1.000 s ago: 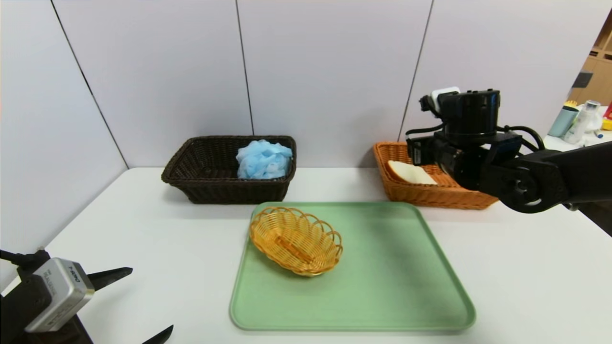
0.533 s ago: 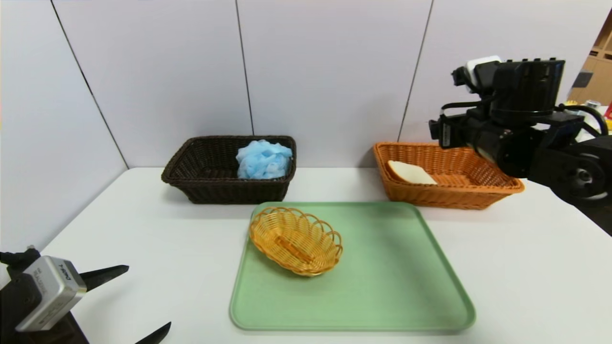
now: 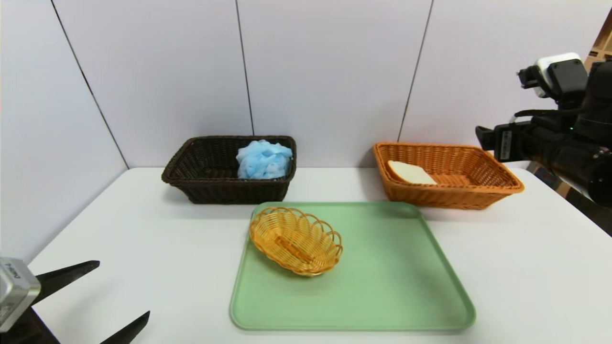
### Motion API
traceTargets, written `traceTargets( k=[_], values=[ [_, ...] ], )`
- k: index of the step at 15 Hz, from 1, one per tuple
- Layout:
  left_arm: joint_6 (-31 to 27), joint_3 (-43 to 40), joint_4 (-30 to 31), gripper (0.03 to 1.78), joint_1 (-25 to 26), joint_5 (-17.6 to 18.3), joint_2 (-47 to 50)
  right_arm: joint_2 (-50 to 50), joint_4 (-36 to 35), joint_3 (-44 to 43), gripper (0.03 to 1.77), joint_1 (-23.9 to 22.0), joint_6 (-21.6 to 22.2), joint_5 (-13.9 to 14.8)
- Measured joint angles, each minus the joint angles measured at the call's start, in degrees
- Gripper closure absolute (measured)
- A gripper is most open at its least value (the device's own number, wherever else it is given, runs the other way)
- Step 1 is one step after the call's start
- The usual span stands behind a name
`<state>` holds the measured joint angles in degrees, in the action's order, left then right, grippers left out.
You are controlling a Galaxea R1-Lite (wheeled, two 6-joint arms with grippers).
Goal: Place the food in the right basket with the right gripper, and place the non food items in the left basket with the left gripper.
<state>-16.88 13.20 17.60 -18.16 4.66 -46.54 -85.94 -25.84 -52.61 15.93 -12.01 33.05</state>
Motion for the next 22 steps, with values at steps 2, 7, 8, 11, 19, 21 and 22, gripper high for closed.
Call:
traceTargets(
  k=[2, 7, 8, 11, 19, 21, 22],
  values=[
    [0.3, -0.6, -0.2, 0.12, 1.4, -1.1, 2.1, 3.8, 0.2, 3.7, 0.12, -1.3, -0.1, 0.2],
    [3.7, -2.2, -0.2, 0.12, 7.5, -1.9, 7.4, 13.8, 0.4, 13.9, 0.11, -5.5, -1.2, 0.4],
    [4.3, -2.2, -0.2, 0.12, 8.8, -1.9, 8.2, 16.0, 0.4, 16.0, 0.11, -6.5, -1.4, 0.4],
    [6.5, -2.0, -0.3, 0.12, 11.2, -1.8, 11.1, 22.7, 0.9, 20.8, 0.11, -8.5, -1.8, 0.2],
    [11.4, -1.1, -6.9, 0.12, 14.1, -1.6, 21.0, 44.0, 4.9, 33.4, 0.11, -15.9, -5.6, -0.6],
    [11.4, -1.0, -7.7, 0.12, 17.2, -1.6, 23.0, 48.4, 5.0, 36.7, 0.11, -16.9, -5.7, -0.8],
    [11.4, -1.0, -8.4, 0.12, 19.0, -1.6, 24.0, 50.1, 5.0, 37.8, 0.11, -17.0, -5.6, -0.8]
  ],
)
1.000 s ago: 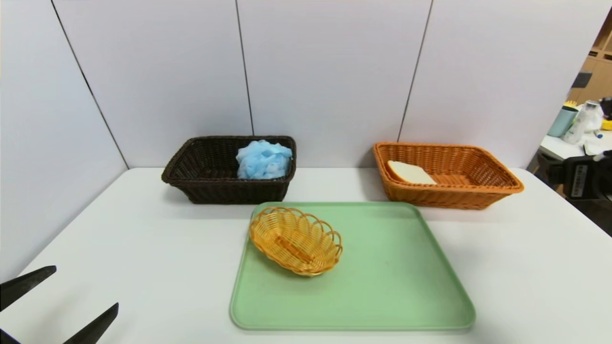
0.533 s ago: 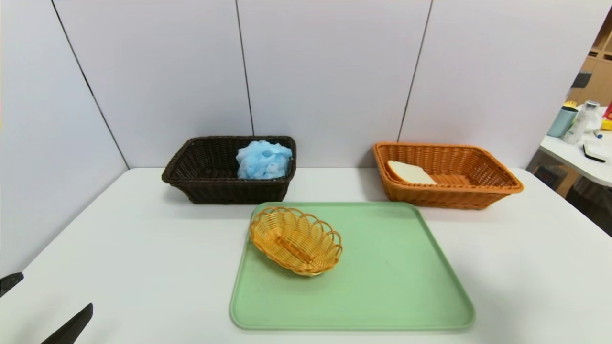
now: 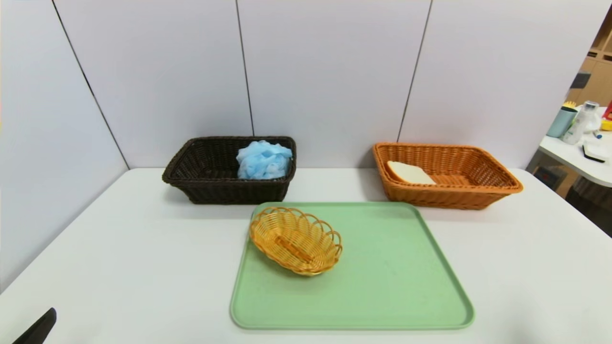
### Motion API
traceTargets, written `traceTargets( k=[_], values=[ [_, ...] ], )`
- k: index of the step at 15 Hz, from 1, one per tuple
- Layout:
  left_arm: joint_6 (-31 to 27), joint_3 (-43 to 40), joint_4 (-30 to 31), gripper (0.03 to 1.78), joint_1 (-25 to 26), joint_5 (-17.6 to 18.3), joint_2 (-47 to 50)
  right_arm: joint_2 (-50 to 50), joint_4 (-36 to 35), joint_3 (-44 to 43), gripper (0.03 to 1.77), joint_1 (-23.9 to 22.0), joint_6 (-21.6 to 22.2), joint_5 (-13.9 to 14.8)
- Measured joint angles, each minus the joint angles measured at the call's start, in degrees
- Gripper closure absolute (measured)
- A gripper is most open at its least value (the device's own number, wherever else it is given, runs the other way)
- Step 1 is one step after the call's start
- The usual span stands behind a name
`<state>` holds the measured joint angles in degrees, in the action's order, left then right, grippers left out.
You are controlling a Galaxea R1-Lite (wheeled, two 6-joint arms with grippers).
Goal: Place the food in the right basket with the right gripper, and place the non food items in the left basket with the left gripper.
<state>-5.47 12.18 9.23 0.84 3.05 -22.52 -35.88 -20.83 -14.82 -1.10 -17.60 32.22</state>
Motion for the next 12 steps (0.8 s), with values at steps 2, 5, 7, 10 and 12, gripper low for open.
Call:
traceTargets(
  k=[2, 5, 7, 10, 12],
  values=[
    [0.0, -0.1, -0.5, 0.12, 3.0, 0.2, 1.8, 2.2, 0.0, 1.6, 0.11, 0.1, 0.4, -0.4],
    [-0.1, 0.8, -1.5, 0.12, 4.5, 2.4, 3.8, 3.7, 0.2, 2.4, 0.11, 1.1, 0.6, -2.8],
    [-0.2, 1.8, -3.7, 0.12, 4.6, 5.8, 4.6, 3.9, 0.7, 2.8, 0.11, 1.3, 0.7, -4.4],
    [0.9, 3.2, -7.7, 0.12, 3.9, 9.9, 5.4, 3.9, 0.9, 3.0, 0.11, 1.4, 1.3, -5.1],
    [1.7, 3.6, -7.7, 0.12, 2.4, 10.3, 4.9, 3.9, 1.0, 3.2, 0.11, 1.4, 1.4, -5.4]
  ],
)
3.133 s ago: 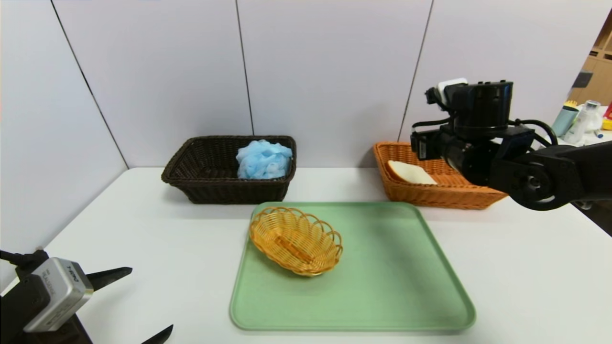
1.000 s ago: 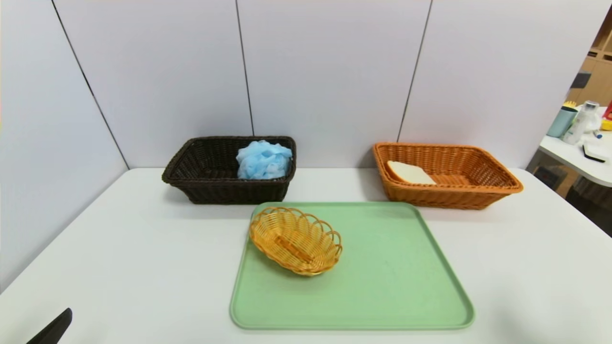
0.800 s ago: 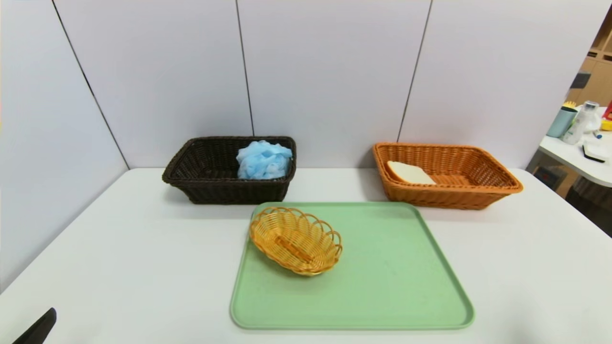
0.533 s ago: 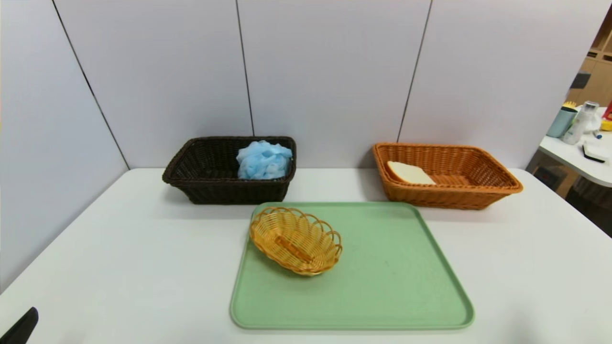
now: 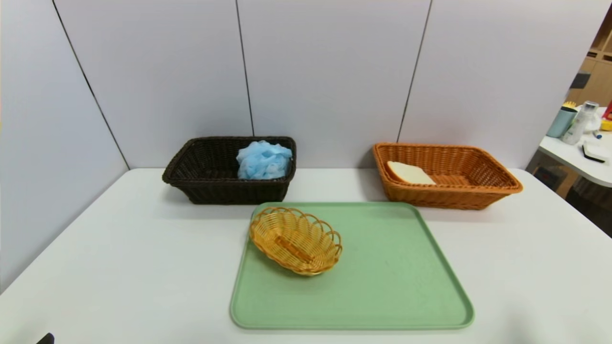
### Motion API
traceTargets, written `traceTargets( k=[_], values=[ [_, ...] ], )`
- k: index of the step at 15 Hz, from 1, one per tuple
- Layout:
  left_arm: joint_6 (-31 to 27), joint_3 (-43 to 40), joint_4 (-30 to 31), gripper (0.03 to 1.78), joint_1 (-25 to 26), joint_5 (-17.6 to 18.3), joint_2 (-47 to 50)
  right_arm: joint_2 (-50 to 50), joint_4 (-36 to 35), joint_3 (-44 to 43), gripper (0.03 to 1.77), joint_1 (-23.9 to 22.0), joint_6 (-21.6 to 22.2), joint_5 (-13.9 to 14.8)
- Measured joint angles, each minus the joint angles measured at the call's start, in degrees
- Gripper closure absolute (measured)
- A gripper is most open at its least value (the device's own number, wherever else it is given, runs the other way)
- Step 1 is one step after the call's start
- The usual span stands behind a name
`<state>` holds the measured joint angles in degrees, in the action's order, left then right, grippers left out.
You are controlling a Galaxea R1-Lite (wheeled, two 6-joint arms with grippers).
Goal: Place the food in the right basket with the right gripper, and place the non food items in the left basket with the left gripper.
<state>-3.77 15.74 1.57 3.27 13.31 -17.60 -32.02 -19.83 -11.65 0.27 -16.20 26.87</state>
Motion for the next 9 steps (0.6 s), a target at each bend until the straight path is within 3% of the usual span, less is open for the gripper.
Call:
traceTargets(
  k=[9],
  values=[
    [0.8, -4.6, -0.5, 0.12, -2.8, 0.2, 3.3, 0.7, -0.1, 0.6, 0.11, 0.0, 0.0, 0.0]
  ],
)
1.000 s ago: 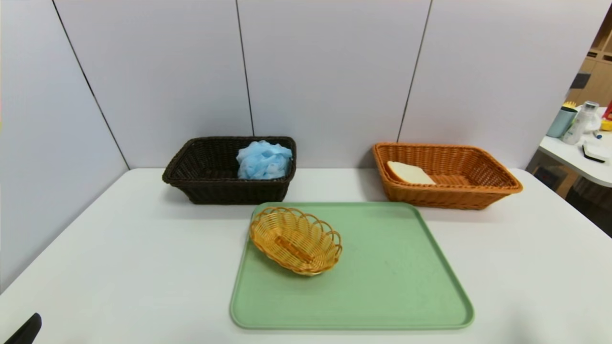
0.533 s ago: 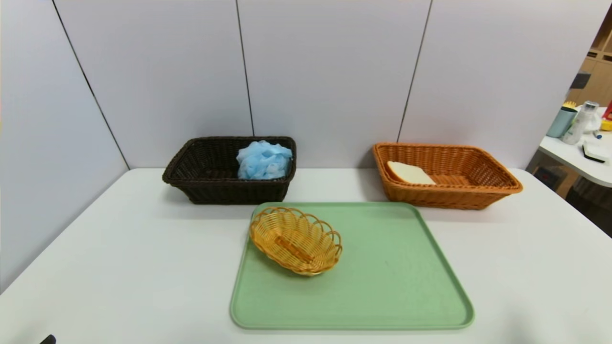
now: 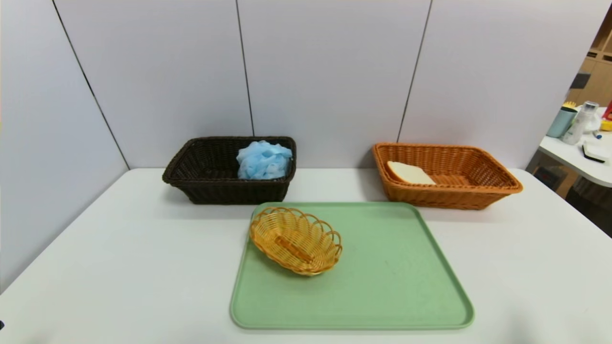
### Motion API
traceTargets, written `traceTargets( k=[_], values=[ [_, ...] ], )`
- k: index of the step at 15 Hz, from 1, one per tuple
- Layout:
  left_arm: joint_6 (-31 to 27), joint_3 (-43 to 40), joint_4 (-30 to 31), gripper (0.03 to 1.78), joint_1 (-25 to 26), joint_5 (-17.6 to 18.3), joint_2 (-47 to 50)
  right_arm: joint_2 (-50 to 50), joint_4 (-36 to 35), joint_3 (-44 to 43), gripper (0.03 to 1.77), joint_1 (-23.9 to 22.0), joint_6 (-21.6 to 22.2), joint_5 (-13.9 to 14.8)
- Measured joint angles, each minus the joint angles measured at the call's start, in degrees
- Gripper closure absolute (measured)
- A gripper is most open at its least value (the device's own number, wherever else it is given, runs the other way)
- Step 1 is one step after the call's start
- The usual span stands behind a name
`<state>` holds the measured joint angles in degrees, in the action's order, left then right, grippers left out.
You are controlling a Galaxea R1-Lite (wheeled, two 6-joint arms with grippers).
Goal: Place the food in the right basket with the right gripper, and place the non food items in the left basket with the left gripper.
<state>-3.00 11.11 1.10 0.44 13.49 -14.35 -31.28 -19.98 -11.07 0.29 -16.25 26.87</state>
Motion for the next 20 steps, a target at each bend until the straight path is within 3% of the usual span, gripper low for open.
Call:
traceTargets(
  k=[20],
  values=[
    [-0.1, -5.4, 0.3, 0.12, 0.1, -2.0, 5.7, 12.5, 0.1, 8.6, 0.11, -2.1, 0.6, -2.1]
  ],
)
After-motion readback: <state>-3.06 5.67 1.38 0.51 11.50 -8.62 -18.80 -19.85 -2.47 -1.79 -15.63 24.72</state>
